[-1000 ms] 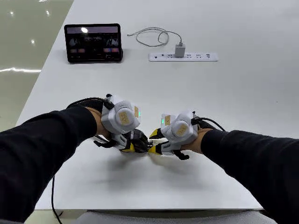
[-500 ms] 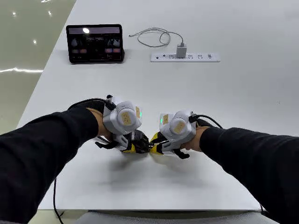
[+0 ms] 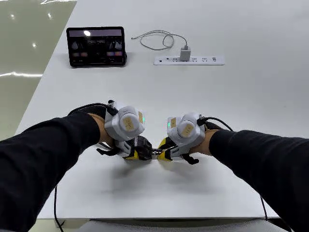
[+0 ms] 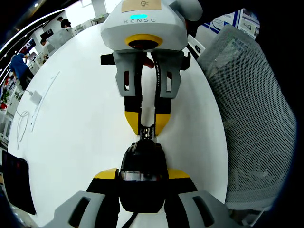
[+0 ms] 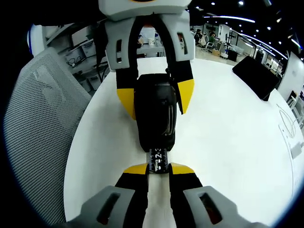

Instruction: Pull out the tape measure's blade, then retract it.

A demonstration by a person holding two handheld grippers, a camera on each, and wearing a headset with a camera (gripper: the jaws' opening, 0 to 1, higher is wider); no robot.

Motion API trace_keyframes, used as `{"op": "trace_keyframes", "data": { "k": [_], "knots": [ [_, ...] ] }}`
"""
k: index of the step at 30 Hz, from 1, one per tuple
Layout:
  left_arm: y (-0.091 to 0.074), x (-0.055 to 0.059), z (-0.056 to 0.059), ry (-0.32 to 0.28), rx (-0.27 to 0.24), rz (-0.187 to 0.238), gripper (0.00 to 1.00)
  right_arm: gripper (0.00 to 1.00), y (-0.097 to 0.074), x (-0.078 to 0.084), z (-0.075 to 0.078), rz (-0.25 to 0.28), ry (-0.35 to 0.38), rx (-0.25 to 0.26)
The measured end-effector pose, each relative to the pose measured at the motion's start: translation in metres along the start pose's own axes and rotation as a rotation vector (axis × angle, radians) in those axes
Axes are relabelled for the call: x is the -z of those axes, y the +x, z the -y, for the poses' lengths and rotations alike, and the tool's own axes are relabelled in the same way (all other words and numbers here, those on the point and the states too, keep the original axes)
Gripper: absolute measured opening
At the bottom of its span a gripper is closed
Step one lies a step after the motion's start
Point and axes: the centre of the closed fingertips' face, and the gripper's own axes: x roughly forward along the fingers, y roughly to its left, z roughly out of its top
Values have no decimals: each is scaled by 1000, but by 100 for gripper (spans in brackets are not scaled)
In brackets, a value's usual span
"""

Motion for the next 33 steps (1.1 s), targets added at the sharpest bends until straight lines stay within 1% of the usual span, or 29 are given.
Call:
{"op": "trace_keyframes", "data": {
  "k": [3, 6, 7, 10, 11, 12, 18, 22, 27, 33],
  "knots": [
    [0, 0, 0, -3, -1, -2, 32, 12, 0, -1, 0, -8, 9, -6],
    [0, 0, 0, -8, -1, -1, 32, 13, 5, -6, 0, 12, 18, 6],
    [0, 0, 0, -9, -1, -1, 32, 13, 8, -8, 0, 20, 37, 13],
    [0, 1, 0, -16, -5, 1, 32, 12, 9, -10, 0, 34, 15, 24],
    [0, 1, 0, -16, -6, 2, 32, 12, 9, -10, 1, 41, 36, 26],
    [0, 1, 0, -20, -8, 3, 32, 12, 7, -9, 2, 41, 56, 22],
    [0, 1, -1, -30, -13, 11, 32, 11, 7, -8, 1, 21, 11, 17],
    [-1, 1, 0, -24, -16, 7, 32, 11, 4, -4, 2, 24, 29, 14],
    [0, 1, 0, -29, -16, 5, 32, 11, -3, 0, 1, 19, 30, 14],
    [0, 0, 1, -28, -13, 3, 32, 11, -5, 4, 2, 11, 27, 15]
  ]
}}
